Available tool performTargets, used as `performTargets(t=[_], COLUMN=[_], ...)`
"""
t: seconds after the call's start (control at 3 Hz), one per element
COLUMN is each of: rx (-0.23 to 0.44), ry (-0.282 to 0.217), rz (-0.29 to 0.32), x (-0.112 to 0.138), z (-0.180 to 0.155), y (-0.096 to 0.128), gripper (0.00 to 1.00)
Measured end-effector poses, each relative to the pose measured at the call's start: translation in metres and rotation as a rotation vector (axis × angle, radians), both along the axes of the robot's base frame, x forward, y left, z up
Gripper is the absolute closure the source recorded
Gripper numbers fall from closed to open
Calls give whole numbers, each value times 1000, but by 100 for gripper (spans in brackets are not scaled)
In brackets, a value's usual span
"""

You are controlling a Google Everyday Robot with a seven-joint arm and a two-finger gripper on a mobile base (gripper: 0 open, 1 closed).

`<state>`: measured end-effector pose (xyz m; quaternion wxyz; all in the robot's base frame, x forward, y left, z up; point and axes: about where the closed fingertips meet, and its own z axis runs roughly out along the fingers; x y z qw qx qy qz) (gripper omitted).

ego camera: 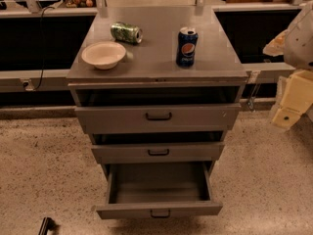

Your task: Close bottom drawer

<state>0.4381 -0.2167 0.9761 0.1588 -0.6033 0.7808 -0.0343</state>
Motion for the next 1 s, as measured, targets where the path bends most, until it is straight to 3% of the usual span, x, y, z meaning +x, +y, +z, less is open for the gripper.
performTargets(t=[0.67, 1.0], rx=[-8, -54], ry=[8, -9], rz=[-5, 5], x=[4, -1], z=[-10, -44], y=[-1, -15], gripper=[0, 0])
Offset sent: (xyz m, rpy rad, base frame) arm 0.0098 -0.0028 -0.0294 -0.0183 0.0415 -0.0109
